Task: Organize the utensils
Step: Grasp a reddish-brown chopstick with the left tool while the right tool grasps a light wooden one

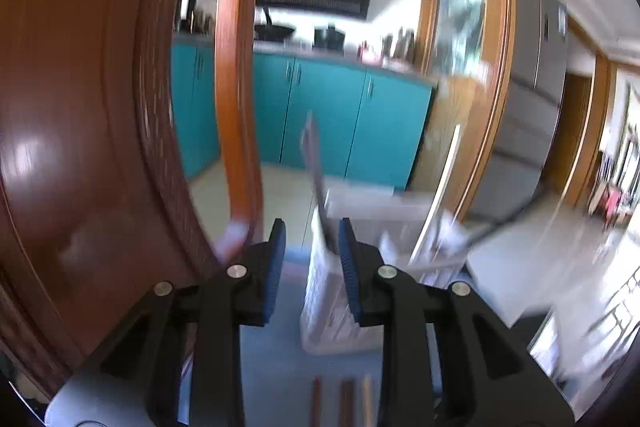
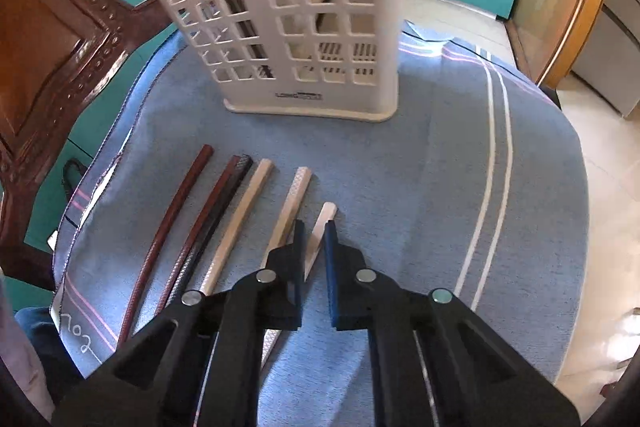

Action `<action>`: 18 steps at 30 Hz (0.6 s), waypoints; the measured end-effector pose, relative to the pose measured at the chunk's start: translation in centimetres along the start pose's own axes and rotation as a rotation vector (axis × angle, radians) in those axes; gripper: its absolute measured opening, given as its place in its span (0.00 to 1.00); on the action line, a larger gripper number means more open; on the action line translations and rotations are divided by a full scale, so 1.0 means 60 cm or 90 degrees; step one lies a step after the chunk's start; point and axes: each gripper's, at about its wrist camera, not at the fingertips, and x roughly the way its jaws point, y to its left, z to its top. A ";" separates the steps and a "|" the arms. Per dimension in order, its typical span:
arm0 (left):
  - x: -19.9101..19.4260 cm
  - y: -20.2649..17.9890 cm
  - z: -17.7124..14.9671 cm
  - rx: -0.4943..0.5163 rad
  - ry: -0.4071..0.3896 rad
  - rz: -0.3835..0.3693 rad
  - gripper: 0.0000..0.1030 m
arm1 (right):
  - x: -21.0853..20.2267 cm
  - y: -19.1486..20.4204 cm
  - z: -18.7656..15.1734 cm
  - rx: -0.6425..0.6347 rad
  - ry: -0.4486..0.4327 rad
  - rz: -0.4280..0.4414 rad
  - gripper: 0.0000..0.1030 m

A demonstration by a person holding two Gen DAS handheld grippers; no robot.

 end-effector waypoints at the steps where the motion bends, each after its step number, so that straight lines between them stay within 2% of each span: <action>1: 0.012 0.004 -0.019 0.004 0.034 0.001 0.27 | 0.000 0.002 0.000 -0.006 -0.009 -0.017 0.09; 5: 0.056 0.004 -0.068 0.030 0.169 -0.019 0.27 | 0.006 0.000 0.007 -0.020 -0.007 -0.026 0.14; 9: 0.087 0.000 -0.108 0.065 0.253 -0.025 0.27 | 0.006 0.001 0.007 -0.010 -0.015 -0.039 0.12; 13: 0.107 -0.010 -0.136 0.098 0.309 -0.023 0.27 | -0.008 -0.021 0.005 0.016 -0.028 -0.085 0.10; 17: 0.126 -0.013 -0.160 0.113 0.354 -0.016 0.31 | -0.009 -0.033 0.005 0.032 -0.021 -0.067 0.11; 18: 0.128 -0.012 -0.166 0.113 0.362 -0.016 0.32 | -0.010 -0.031 0.004 0.030 -0.019 -0.069 0.14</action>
